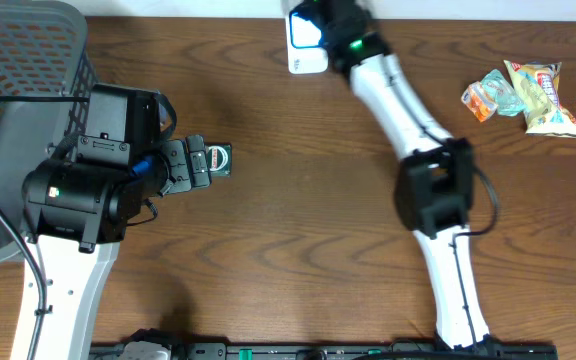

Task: Scan the item barcode
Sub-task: 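Carry the teal pack right and release it beside the snack bag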

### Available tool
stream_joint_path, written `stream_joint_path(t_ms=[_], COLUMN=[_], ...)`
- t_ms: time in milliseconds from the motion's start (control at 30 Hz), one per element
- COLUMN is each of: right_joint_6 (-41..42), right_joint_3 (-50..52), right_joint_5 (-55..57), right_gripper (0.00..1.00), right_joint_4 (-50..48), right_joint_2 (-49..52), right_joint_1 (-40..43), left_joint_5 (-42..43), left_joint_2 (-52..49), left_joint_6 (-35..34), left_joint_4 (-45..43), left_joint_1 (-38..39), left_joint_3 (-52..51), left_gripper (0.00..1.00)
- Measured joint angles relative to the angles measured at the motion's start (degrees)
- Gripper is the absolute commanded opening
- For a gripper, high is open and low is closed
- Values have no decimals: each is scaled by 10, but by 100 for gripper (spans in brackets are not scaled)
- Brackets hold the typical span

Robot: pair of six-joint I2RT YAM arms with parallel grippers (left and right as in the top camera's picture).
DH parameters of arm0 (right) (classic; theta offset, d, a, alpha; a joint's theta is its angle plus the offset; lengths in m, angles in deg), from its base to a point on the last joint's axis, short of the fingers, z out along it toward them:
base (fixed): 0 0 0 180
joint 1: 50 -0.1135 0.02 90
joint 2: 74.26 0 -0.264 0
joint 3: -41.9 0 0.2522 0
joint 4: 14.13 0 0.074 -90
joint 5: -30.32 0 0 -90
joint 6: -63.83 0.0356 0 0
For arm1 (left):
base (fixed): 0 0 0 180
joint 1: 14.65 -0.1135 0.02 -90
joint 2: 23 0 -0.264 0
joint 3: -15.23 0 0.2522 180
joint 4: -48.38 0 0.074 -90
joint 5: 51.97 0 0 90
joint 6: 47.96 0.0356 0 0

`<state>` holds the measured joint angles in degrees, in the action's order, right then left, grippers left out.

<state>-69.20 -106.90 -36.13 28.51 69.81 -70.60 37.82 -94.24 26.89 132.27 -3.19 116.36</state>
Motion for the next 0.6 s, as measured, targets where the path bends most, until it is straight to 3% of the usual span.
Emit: stream_joint_path(t_ms=[367, 467, 500, 567, 600], right_joint_6=[274, 311, 320, 330, 338], right_joint_3=[-6, -6, -6, -6, -6], right_joint_5=[18, 14, 9, -5, -16], right_gripper=[1, 9, 14, 57, 63], right_joint_4=[273, 309, 317, 332, 339], right_joint_2=[-66, -66, -66, -66, -66], right_joint_1=[234, 285, 297, 316, 325], left_joint_5=[0, 0, 0, 0, 0], left_joint_2=[0, 0, 0, 0, 0], left_joint_6=[0, 0, 0, 0, 0], left_joint_4=[0, 0, 0, 0, 0], left_joint_1=[0, 0, 0, 0, 0], left_joint_3=[0, 0, 0, 0, 0], left_gripper=[98, 98, 98, 98, 98])
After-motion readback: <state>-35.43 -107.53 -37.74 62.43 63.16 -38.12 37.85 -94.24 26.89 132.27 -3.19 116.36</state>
